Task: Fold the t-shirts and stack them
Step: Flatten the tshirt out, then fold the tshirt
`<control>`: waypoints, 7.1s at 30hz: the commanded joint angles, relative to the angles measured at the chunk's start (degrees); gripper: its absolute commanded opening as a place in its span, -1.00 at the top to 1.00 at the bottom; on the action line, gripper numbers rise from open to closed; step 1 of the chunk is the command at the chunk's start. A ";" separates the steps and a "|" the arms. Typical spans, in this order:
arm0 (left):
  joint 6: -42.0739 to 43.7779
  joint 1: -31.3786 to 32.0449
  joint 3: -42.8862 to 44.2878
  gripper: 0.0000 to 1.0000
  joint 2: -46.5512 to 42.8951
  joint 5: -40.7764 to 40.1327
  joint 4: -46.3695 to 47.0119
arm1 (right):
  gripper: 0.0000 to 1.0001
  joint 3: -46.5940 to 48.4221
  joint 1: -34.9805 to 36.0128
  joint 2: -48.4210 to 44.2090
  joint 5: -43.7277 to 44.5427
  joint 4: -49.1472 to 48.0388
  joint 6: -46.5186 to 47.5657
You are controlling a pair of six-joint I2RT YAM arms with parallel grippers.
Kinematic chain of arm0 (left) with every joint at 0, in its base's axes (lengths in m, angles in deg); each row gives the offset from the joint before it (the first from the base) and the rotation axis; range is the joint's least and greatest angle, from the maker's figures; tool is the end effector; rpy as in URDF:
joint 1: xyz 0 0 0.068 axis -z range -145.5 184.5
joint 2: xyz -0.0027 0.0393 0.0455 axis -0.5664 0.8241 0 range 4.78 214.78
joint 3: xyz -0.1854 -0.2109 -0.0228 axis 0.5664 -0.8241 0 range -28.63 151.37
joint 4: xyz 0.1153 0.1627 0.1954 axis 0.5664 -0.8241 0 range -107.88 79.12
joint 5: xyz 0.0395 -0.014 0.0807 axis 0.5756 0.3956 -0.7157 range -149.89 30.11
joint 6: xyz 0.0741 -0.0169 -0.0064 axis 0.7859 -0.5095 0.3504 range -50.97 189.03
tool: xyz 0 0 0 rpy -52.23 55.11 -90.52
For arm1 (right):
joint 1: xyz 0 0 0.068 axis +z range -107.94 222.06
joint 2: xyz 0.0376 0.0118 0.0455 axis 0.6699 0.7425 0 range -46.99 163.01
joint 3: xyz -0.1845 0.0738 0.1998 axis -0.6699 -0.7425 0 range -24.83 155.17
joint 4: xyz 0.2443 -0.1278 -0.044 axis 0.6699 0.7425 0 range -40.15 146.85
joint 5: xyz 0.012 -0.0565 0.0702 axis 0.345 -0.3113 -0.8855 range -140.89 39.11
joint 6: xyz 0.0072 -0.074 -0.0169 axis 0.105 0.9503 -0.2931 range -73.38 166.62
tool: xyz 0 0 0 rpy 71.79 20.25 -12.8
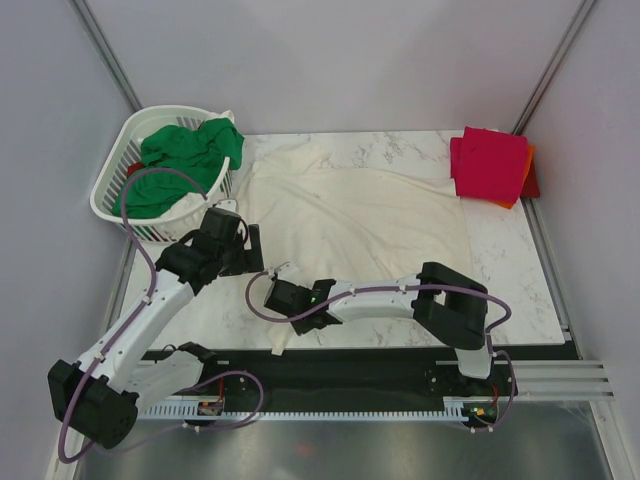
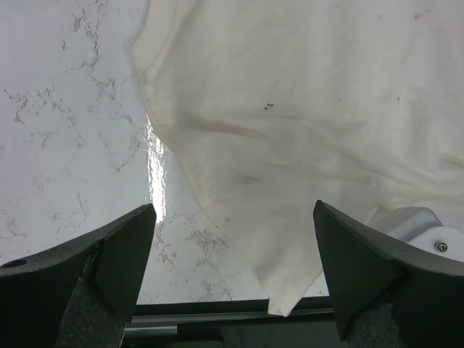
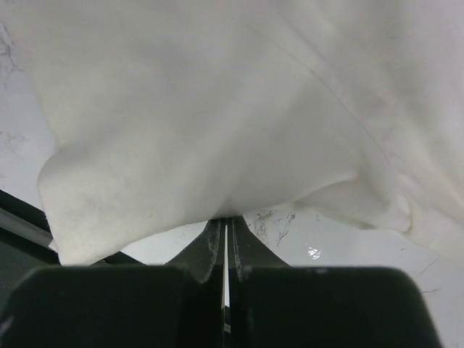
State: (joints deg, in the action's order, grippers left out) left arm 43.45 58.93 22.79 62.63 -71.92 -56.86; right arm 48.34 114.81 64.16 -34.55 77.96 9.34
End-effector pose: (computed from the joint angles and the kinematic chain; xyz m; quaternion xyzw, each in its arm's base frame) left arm 0.2124 -0.0818 0.2662 -0.0433 0.9411 -0.0456 0.3324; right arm 0.1414 0.3944 0.1289 -0.2670 0.9313 0.0883 0.2314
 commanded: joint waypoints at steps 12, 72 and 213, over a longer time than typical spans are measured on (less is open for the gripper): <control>2.20 -0.34 -0.09 -0.95 0.69 -1.68 1.85 | 1.00 -9.17 2.04 -10.68 6.07 5.01 -2.00; -57.38 47.12 -15.47 -0.67 11.15 5.01 -2.72 | -0.96 -19.73 -31.09 -49.72 0.28 16.53 11.35; 12.39 2.04 44.72 0.96 41.55 13.00 -18.09 | 1.00 2.15 -80.84 -17.48 -21.52 10.29 5.20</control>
State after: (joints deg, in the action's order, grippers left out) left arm 49.31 63.08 62.70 102.41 -59.77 -75.09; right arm 46.72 33.59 44.41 -56.23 90.71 15.13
